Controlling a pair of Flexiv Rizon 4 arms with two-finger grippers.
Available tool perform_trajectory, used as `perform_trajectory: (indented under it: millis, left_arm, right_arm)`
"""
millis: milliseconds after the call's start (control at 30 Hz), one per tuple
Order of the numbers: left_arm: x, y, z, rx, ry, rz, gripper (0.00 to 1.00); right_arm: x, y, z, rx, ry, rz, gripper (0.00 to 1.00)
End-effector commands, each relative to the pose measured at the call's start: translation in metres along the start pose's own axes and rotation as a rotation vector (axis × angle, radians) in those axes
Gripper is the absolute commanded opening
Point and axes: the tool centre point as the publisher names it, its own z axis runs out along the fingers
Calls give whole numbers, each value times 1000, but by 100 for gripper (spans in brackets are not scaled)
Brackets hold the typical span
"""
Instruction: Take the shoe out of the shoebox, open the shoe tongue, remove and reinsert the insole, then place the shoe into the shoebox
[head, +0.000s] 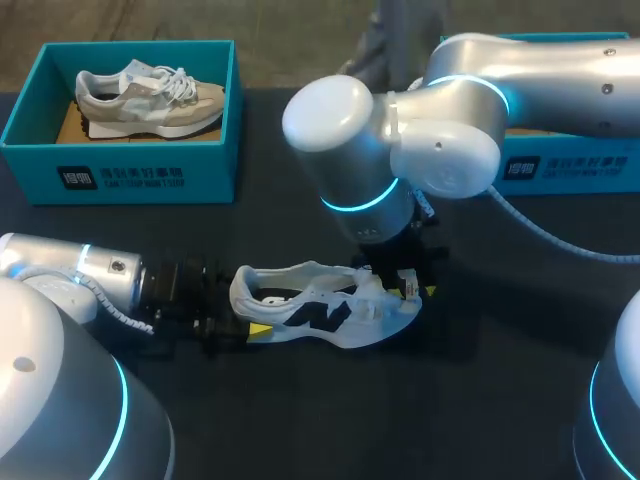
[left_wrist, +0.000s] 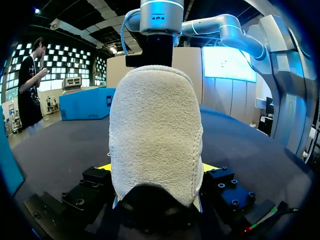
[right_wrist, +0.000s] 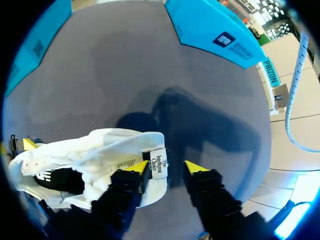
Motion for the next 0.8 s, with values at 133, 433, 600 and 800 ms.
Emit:
perform_trajectory:
  millis: [133,433,600,800]
  left_arm:
    - [3,5,2,-1,2,-1,0]
    - [3,5,2,-1,2,-1,0]
    - [3,5,2,-1,2,-1,0]
    - [3,5,2,-1,2,-1,0]
  right_arm:
    - [5,-7,-24,-60,-12,223,100]
    - [10,1,-53,-119,-20,177,100]
    - [17,8,-73,-158,-33,128,100]
    - [27,20,-93,-201,-18,45,100]
